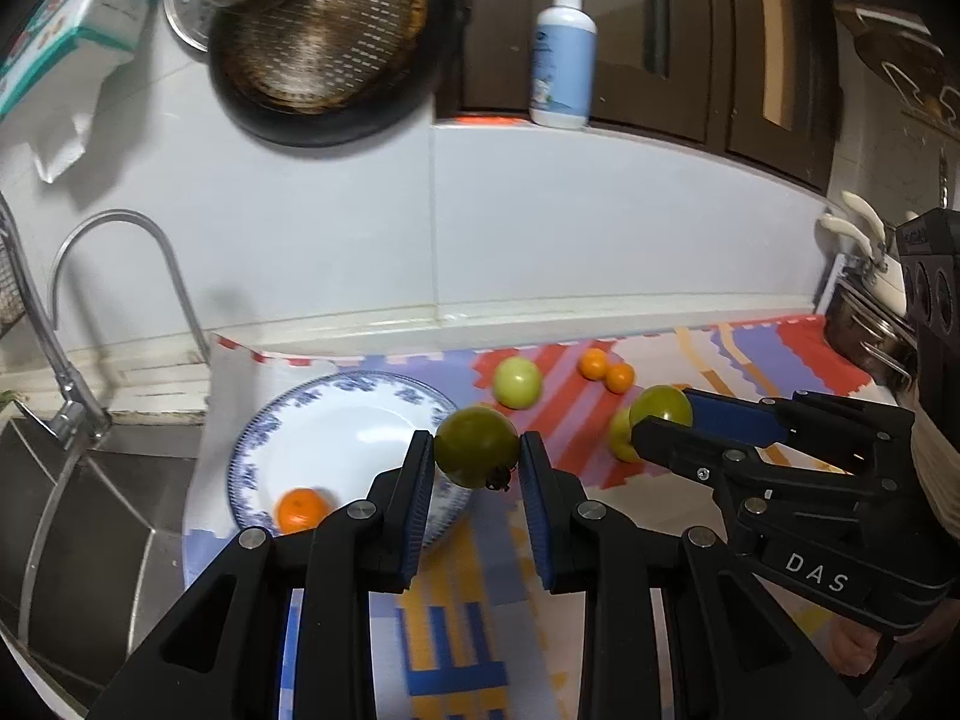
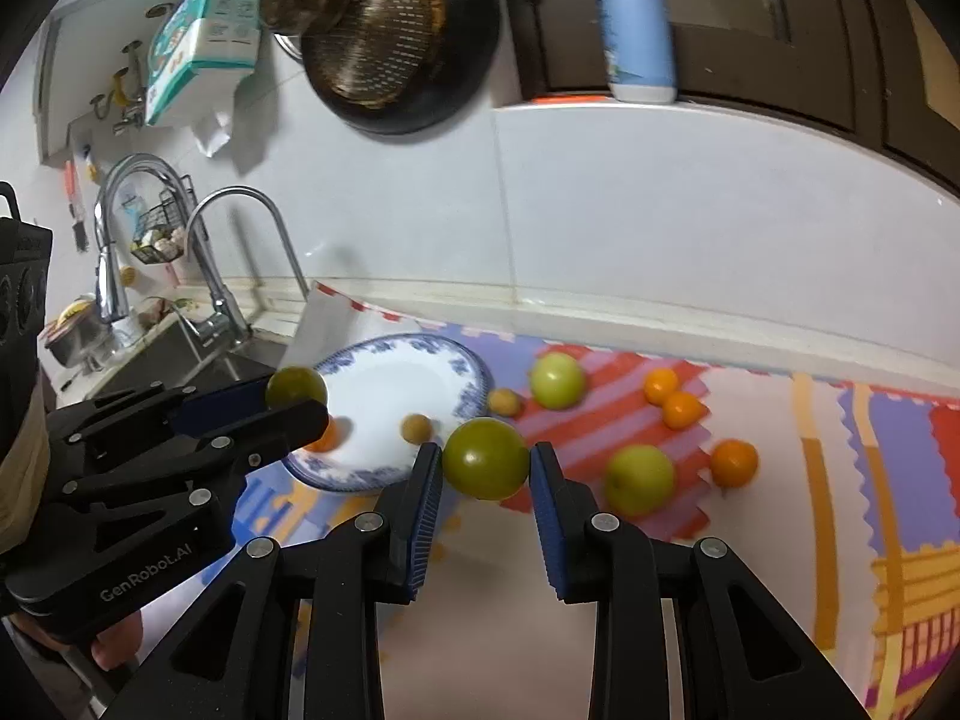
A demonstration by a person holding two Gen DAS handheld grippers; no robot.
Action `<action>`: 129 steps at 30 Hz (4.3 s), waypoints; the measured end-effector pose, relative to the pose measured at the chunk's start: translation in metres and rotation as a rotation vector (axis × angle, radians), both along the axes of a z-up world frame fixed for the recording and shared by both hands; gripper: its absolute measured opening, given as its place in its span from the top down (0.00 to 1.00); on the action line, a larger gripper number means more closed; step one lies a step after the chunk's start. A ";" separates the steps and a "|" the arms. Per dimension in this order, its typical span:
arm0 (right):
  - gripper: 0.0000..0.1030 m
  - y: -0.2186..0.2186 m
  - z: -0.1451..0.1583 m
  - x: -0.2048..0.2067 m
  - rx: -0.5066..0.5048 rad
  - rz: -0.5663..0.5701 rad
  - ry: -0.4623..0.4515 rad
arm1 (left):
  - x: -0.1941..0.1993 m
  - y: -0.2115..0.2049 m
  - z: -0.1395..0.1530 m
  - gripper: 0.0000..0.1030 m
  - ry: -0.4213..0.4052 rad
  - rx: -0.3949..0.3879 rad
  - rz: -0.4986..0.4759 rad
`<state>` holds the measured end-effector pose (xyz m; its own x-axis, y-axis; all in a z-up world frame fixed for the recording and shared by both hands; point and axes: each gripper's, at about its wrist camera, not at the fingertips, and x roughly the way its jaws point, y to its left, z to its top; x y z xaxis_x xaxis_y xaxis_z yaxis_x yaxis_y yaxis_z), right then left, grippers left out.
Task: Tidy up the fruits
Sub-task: 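Carry the green fruit onto the plate with the left tool while the right tool releases its own there, then withdraw both open tools from the plate back toward the remaining fruits, then grasp the large green apple with the left tool while the right tool grasps an orange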
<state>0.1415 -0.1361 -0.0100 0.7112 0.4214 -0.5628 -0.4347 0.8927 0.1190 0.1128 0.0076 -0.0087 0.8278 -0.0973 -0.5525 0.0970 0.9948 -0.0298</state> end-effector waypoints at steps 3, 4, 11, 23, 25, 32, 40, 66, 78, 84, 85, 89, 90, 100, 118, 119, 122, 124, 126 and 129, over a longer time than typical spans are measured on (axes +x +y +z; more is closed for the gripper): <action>0.70 0.012 0.003 0.005 0.007 0.019 0.000 | 0.002 0.013 0.004 0.72 -0.010 -0.001 0.021; 0.70 0.018 0.004 0.008 0.010 0.029 -0.002 | 0.003 0.018 0.005 0.72 -0.012 -0.001 0.028; 0.70 0.051 0.006 0.028 -0.007 0.077 -0.001 | 0.021 0.049 0.000 0.72 0.006 -0.008 0.074; 0.70 0.098 -0.024 0.086 -0.066 0.151 0.064 | 0.070 0.090 -0.039 0.72 0.100 -0.014 0.147; 0.70 0.104 -0.035 0.099 -0.074 0.161 0.090 | 0.079 0.094 -0.049 0.72 0.123 -0.015 0.151; 0.70 0.118 -0.069 0.132 -0.093 0.173 0.165 | 0.108 0.106 -0.082 0.72 0.216 -0.034 0.166; 0.70 0.127 -0.095 0.154 -0.101 0.171 0.224 | 0.122 0.110 -0.106 0.72 0.273 -0.031 0.167; 0.62 0.069 -0.015 0.071 -0.052 0.080 0.027 | 0.042 0.071 -0.021 0.49 0.052 -0.037 0.164; 0.54 0.013 0.017 0.011 -0.018 -0.029 -0.047 | -0.001 0.020 0.006 0.33 -0.016 -0.021 0.097; 0.47 -0.020 0.020 -0.008 -0.018 -0.091 -0.063 | -0.013 -0.007 0.010 0.19 -0.052 0.001 0.069; 0.47 -0.026 0.020 -0.011 -0.020 -0.104 -0.063 | -0.014 -0.011 0.009 0.19 -0.055 0.003 0.065; 0.47 -0.044 0.018 -0.015 -0.038 -0.136 -0.060 | -0.013 -0.032 0.007 0.15 -0.059 0.003 0.042; 0.47 -0.049 0.017 -0.015 -0.044 -0.143 -0.058 | -0.013 -0.036 0.007 0.14 -0.060 0.002 0.035; 0.47 -0.096 0.007 -0.001 -0.101 -0.191 -0.054 | 0.012 -0.083 -0.006 0.14 -0.043 0.011 -0.057; 0.48 -0.129 -0.060 0.080 -0.158 -0.141 0.096 | 0.100 -0.130 -0.078 0.15 0.143 0.025 -0.156; 0.48 -0.129 -0.063 0.083 -0.157 -0.138 0.104 | 0.105 -0.131 -0.083 0.15 0.153 0.028 -0.157; 0.48 -0.129 -0.074 0.095 -0.157 -0.133 0.128 | 0.117 -0.134 -0.093 0.17 0.180 0.025 -0.158; 0.49 -0.129 -0.081 0.104 -0.163 -0.138 0.136 | 0.124 -0.135 -0.099 0.18 0.197 0.022 -0.157; 0.50 -0.130 -0.086 0.112 -0.155 -0.135 0.155 | 0.129 -0.136 -0.102 0.21 0.208 0.014 -0.165; 0.53 -0.131 -0.091 0.120 -0.151 -0.126 0.171 | 0.134 -0.139 -0.107 0.25 0.215 0.014 -0.179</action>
<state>0.2615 -0.2670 -0.1014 0.6418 0.2371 -0.7293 -0.3035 0.9519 0.0423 0.2471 -0.1309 -0.1155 0.6616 -0.2224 -0.7161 0.2643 0.9629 -0.0549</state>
